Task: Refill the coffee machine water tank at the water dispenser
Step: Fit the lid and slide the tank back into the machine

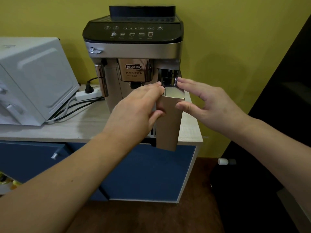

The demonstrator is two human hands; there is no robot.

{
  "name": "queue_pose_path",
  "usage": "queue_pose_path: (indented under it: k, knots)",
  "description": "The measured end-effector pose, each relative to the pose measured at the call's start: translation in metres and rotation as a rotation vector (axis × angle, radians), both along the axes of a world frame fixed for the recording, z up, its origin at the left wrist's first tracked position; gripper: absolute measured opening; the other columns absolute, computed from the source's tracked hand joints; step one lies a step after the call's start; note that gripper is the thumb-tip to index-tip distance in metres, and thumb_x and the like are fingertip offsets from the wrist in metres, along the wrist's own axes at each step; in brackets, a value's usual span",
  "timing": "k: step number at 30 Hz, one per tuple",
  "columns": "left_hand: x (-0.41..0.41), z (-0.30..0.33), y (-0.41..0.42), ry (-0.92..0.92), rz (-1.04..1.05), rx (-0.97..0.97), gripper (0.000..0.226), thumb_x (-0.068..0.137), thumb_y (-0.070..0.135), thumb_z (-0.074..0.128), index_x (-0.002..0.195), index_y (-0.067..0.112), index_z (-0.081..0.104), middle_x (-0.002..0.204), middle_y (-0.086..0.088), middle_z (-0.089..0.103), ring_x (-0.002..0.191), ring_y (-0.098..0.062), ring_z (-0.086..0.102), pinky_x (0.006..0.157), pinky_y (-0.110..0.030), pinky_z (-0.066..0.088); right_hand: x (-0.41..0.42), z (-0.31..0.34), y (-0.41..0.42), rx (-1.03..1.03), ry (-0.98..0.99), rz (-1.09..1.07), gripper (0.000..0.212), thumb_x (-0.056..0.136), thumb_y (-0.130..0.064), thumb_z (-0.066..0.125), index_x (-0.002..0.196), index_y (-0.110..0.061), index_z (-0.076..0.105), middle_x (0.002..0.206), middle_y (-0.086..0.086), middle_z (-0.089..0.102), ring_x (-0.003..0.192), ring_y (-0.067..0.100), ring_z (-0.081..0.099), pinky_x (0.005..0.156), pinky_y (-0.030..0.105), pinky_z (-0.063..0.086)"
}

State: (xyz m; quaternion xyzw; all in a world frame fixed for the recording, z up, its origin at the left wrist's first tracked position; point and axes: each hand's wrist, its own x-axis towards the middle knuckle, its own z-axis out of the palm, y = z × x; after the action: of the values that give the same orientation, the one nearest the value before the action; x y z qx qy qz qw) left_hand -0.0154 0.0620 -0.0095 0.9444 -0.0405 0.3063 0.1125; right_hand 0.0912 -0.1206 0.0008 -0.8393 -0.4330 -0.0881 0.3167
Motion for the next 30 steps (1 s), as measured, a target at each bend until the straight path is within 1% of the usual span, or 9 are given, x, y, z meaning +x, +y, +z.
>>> queue_pose_path:
  k: [5, 12, 17, 19, 21, 23, 26, 28, 30]
  knots:
    - [-0.001, 0.005, -0.004, 0.015, 0.025, -0.029, 0.048, 0.081, 0.021, 0.079, 0.124, 0.014, 0.06, 0.141, -0.002, 0.057, 0.127, -0.022, 0.054, 0.098, -0.041, 0.047, -0.001, 0.005, 0.0, -0.049, 0.0, -0.001, 0.072, 0.082, -0.057, 0.051, 0.144, -0.02, 0.048, 0.154, -0.008, 0.042, 0.142, 0.004, 0.035, 0.116, 0.026, 0.028]
    - [-0.002, 0.006, -0.006, 0.039, 0.048, -0.091, 0.051, 0.082, 0.021, 0.078, 0.129, 0.017, 0.058, 0.143, 0.0, 0.055, 0.126, -0.022, 0.056, 0.099, -0.037, 0.046, -0.004, 0.006, 0.001, -0.068, -0.001, -0.021, 0.062, 0.089, -0.046, 0.06, 0.145, -0.022, 0.047, 0.155, -0.011, 0.039, 0.142, 0.003, 0.033, 0.115, 0.023, 0.027]
    - [-0.006, 0.005, -0.014, 0.061, 0.048, -0.291, 0.051, 0.085, 0.016, 0.074, 0.132, 0.024, 0.053, 0.148, 0.007, 0.048, 0.125, -0.017, 0.056, 0.104, -0.036, 0.046, -0.006, 0.022, 0.0, -0.115, 0.074, -0.022, 0.069, 0.079, -0.054, 0.061, 0.142, -0.028, 0.05, 0.151, -0.017, 0.041, 0.135, -0.004, 0.035, 0.112, 0.021, 0.027]
    - [-0.008, 0.003, -0.02, 0.08, 0.067, -0.365, 0.059, 0.087, 0.019, 0.072, 0.14, 0.027, 0.046, 0.152, 0.01, 0.042, 0.128, -0.014, 0.052, 0.107, -0.036, 0.044, -0.005, 0.035, 0.0, -0.207, 0.082, -0.029, 0.072, 0.074, -0.056, 0.064, 0.14, -0.029, 0.052, 0.15, -0.018, 0.044, 0.135, -0.001, 0.038, 0.11, 0.022, 0.029]
    - [-0.009, -0.002, -0.03, 0.126, 0.123, -0.443, 0.077, 0.087, 0.027, 0.073, 0.15, 0.027, 0.03, 0.154, 0.008, 0.038, 0.133, -0.014, 0.046, 0.109, -0.035, 0.041, -0.002, 0.049, 0.002, -0.304, 0.079, -0.03, 0.079, 0.067, -0.06, 0.065, 0.138, -0.028, 0.055, 0.148, -0.019, 0.045, 0.136, 0.003, 0.041, 0.105, 0.02, 0.029]
    - [-0.009, -0.009, -0.044, 0.161, 0.218, -0.548, 0.085, 0.084, 0.04, 0.073, 0.152, 0.024, 0.024, 0.146, 0.002, 0.048, 0.13, -0.018, 0.05, 0.103, -0.034, 0.045, 0.002, 0.061, 0.004, -0.383, 0.074, -0.026, 0.085, 0.059, -0.065, 0.065, 0.136, -0.03, 0.057, 0.147, -0.02, 0.047, 0.137, 0.005, 0.041, 0.105, 0.023, 0.03]
    - [-0.002, -0.014, -0.059, 0.186, 0.369, -0.549, 0.072, 0.079, 0.057, 0.07, 0.135, 0.021, 0.042, 0.121, -0.001, 0.062, 0.108, -0.021, 0.061, 0.085, -0.037, 0.056, 0.01, 0.077, 0.007, -0.5, 0.066, 0.004, 0.091, 0.052, -0.072, 0.062, 0.135, -0.033, 0.058, 0.144, -0.019, 0.051, 0.136, 0.006, 0.043, 0.108, 0.027, 0.031]
    - [0.004, -0.013, -0.061, 0.196, 0.419, -0.54, 0.068, 0.078, 0.058, 0.07, 0.129, 0.019, 0.047, 0.115, -0.002, 0.063, 0.101, -0.02, 0.062, 0.079, -0.033, 0.055, 0.015, 0.08, 0.009, -0.534, 0.069, 0.027, 0.095, 0.051, -0.075, 0.059, 0.136, -0.032, 0.057, 0.144, -0.018, 0.051, 0.137, 0.007, 0.043, 0.113, 0.031, 0.033]
    - [0.011, -0.01, -0.059, 0.192, 0.42, -0.576, 0.065, 0.078, 0.054, 0.073, 0.127, 0.019, 0.049, 0.112, -0.001, 0.064, 0.098, -0.019, 0.063, 0.077, -0.031, 0.056, 0.02, 0.078, 0.012, -0.529, 0.067, 0.036, 0.091, 0.057, -0.073, 0.06, 0.138, -0.03, 0.055, 0.146, -0.018, 0.048, 0.137, 0.007, 0.042, 0.113, 0.031, 0.032]
